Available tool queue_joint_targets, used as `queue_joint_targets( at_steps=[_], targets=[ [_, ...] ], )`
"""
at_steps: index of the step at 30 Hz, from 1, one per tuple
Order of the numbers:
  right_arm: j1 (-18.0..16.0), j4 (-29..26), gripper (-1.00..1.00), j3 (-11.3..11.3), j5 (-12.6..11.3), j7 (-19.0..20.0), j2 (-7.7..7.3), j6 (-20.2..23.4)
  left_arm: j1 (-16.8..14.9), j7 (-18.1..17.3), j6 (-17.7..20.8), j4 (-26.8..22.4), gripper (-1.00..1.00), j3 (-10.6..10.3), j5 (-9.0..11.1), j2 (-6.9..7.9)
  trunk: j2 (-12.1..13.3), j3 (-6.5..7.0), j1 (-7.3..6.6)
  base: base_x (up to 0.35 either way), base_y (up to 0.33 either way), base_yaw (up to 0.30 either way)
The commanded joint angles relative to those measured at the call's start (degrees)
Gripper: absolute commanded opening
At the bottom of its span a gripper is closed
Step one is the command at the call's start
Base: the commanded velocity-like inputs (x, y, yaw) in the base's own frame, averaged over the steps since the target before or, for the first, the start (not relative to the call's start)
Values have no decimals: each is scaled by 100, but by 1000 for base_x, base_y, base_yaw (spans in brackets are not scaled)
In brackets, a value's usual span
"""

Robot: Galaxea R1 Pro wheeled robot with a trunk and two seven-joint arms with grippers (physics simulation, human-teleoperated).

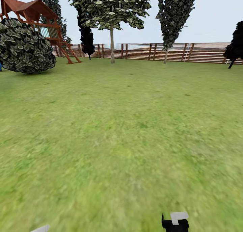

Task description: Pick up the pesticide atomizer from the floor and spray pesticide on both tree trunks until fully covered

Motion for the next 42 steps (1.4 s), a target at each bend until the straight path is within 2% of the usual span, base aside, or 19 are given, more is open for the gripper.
queue_joint_targets(
  at_steps=[1,42],
  targets=[
    [0,0,100,0,0,0,0,0,0,-1,-1,0,-100,2,0,-1,0,0,0,340,0,0],
    [0,0,100,-8,4,8,-16,0,0,-4,-1,0,-100,2,0,-2,0,0,0,340,0,0]
  ],
)
